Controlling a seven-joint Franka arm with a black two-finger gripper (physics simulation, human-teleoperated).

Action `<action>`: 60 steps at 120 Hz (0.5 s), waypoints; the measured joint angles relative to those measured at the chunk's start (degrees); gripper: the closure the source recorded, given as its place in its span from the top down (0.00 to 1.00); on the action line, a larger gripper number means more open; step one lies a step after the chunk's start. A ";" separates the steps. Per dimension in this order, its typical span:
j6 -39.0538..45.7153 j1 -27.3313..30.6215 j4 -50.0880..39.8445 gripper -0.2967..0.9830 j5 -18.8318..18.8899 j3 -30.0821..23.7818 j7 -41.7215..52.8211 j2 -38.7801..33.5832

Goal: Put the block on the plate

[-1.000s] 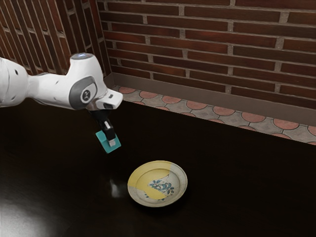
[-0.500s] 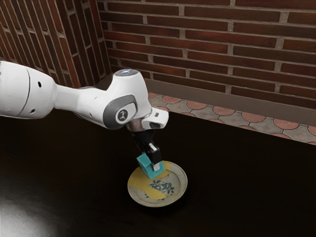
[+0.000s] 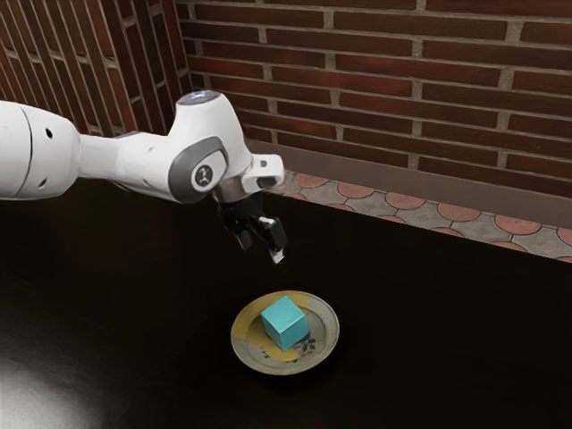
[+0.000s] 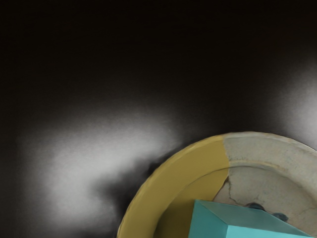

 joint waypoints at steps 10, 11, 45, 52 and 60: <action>-0.83 -0.12 2.45 0.74 -0.07 4.45 -0.93 -1.01; -0.98 -0.16 2.71 0.74 0.00 4.86 -1.01 -1.08; -6.73 -0.11 5.36 0.76 4.56 10.12 -1.00 -6.61; -7.99 -0.12 5.11 0.76 5.49 10.19 -0.93 -8.50; -9.65 -0.14 4.82 0.76 6.61 10.22 -0.86 -10.75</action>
